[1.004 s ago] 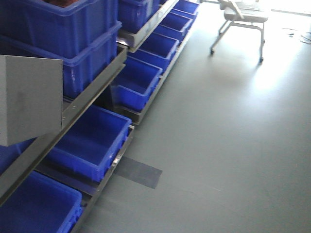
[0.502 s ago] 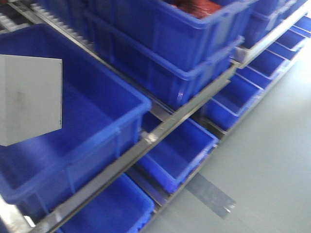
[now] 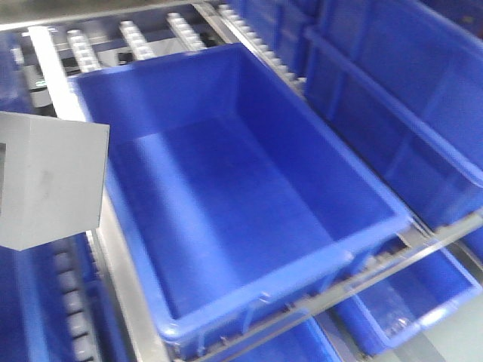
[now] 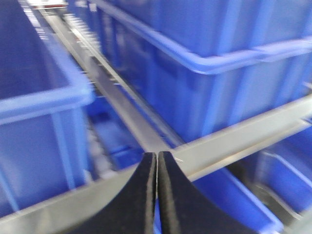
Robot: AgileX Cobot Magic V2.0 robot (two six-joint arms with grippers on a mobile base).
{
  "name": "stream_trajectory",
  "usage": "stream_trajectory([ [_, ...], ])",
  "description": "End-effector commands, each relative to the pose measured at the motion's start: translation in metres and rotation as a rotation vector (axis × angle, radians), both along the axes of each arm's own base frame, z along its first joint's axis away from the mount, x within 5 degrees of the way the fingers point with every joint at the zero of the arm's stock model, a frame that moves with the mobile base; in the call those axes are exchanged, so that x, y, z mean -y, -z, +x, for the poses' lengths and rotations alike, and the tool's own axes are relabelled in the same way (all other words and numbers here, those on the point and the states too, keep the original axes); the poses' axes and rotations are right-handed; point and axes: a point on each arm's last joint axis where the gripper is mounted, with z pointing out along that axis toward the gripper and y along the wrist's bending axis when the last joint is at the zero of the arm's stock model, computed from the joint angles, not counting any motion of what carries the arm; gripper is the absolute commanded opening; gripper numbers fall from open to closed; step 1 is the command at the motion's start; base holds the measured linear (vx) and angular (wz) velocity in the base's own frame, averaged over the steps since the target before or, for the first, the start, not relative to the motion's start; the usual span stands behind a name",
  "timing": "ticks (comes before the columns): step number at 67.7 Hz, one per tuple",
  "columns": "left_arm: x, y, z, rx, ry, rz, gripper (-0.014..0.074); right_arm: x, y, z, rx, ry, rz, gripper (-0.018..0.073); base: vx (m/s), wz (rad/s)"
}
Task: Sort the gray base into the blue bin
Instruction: 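Drive down the aisle of blue bins toward the bin rack, then position the base in front of the open blue bins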
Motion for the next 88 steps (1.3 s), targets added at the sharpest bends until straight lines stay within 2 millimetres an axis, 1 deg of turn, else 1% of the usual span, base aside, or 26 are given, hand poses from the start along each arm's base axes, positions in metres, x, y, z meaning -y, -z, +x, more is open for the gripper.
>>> stream_trajectory([
  [1, -0.0010, -0.0298, -0.0034, 0.190, 0.002, -0.092, 0.0004, 0.0005, -0.0065, 0.0002, 0.080, 0.005, -0.027, -0.0005, 0.09, 0.45],
  [18, -0.0010, -0.0298, -0.0034, 0.190, 0.002, -0.092, 0.0004, 0.0005, -0.0065, 0.0002, 0.080, 0.005, -0.027, -0.0005, 0.06, 0.32],
  [50, -0.0010, -0.0298, -0.0034, 0.190, 0.002, -0.092, 0.0004, 0.0005, -0.0065, 0.0002, 0.080, 0.005, -0.027, -0.0005, 0.00, 0.19],
  [88, -0.0010, -0.0298, -0.0034, 0.190, 0.002, -0.092, 0.0004, 0.0005, -0.0065, 0.0002, 0.079, 0.005, -0.027, -0.0005, -0.01, 0.30],
])
